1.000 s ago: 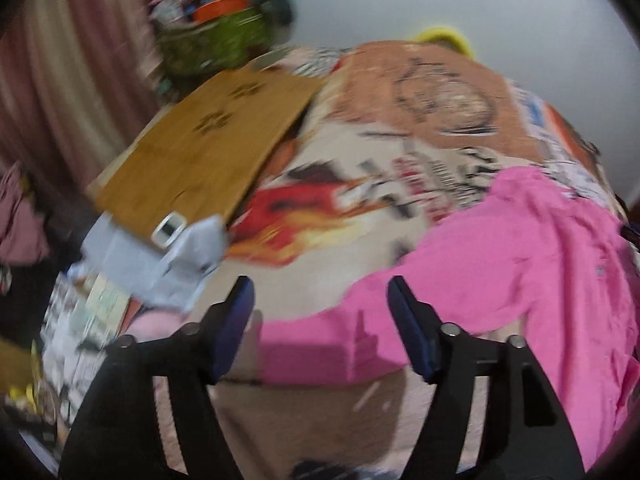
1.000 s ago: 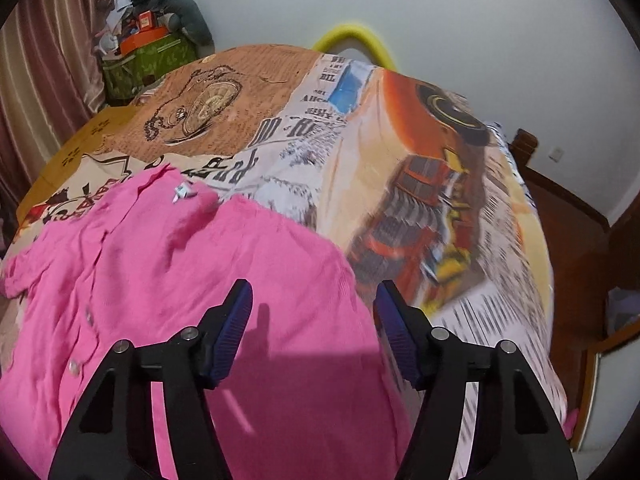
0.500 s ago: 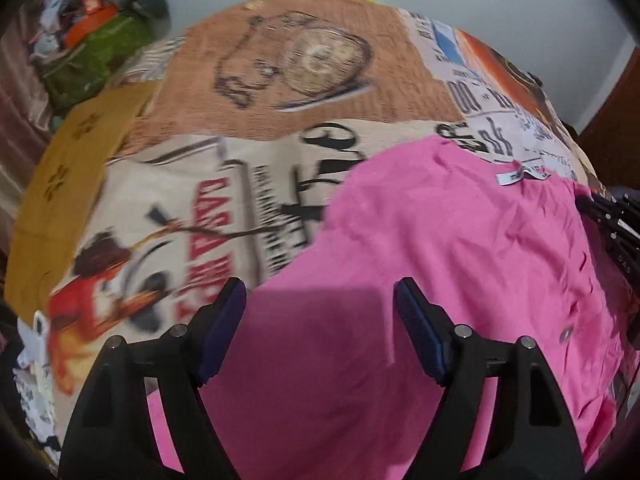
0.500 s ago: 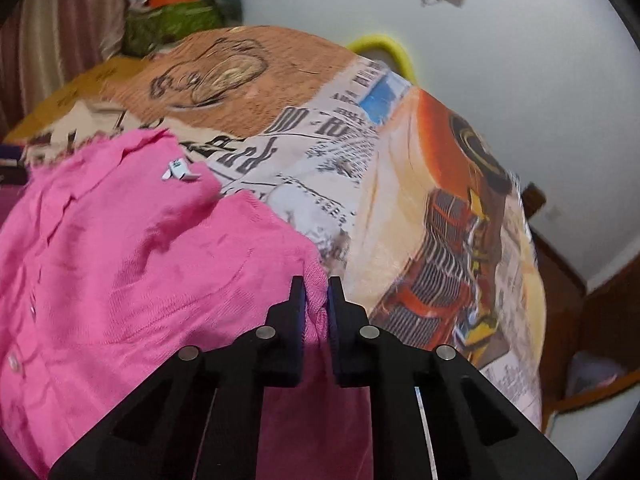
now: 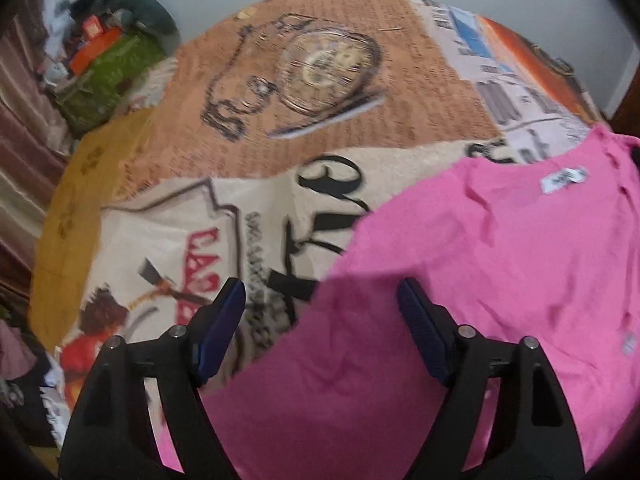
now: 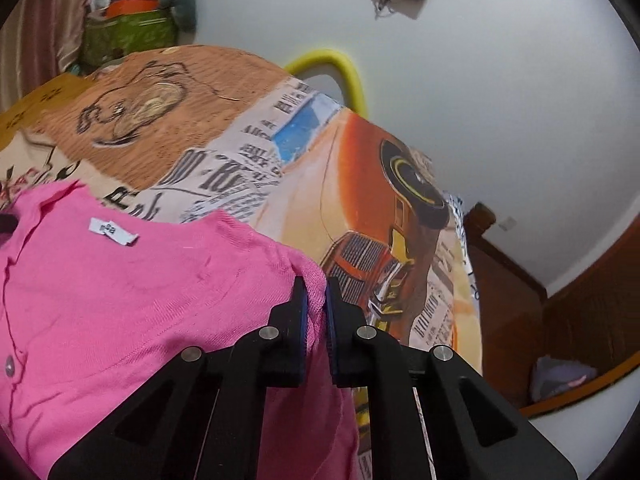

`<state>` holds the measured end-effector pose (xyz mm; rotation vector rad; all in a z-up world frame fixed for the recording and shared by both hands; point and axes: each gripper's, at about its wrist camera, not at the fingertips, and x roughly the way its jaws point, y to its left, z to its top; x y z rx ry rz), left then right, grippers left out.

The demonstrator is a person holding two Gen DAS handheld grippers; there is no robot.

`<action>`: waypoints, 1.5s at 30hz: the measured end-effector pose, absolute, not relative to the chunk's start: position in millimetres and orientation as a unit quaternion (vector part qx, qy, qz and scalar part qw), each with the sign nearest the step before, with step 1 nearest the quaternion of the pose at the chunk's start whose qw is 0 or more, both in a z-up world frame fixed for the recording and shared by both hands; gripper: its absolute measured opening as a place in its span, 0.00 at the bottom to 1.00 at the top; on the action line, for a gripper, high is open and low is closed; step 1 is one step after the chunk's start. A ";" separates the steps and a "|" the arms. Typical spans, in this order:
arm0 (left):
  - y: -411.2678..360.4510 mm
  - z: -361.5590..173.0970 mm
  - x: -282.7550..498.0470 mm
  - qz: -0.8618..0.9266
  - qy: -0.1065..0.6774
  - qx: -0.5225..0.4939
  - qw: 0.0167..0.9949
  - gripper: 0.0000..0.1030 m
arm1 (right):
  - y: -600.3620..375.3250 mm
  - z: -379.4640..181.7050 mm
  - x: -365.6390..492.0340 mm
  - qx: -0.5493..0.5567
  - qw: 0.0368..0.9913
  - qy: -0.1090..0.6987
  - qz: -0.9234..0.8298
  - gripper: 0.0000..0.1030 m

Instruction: Fold small clothes

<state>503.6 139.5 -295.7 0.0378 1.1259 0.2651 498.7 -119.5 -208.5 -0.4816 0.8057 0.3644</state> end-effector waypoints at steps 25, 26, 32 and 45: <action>296.2 -204.5 247.8 0.207 0.488 -0.106 0.841 0.79 | -90.0 -129.8 320.9 -0.100 0.852 0.370 0.356 0.57; 302.4 -207.6 239.4 0.210 0.491 -0.116 0.837 0.79 | -88.3 -132.3 315.5 -0.098 0.849 0.374 0.359 0.57; 320.2 -243.2 205.9 0.199 0.522 -0.177 0.810 0.78 | -70.6 -153.9 293.5 -0.108 0.828 0.411 0.367 0.57; 303.2 -277.1 223.7 0.171 0.533 -0.189 0.807 0.09 | -56.8 -162.2 273.1 -0.111 0.822 0.419 0.369 0.57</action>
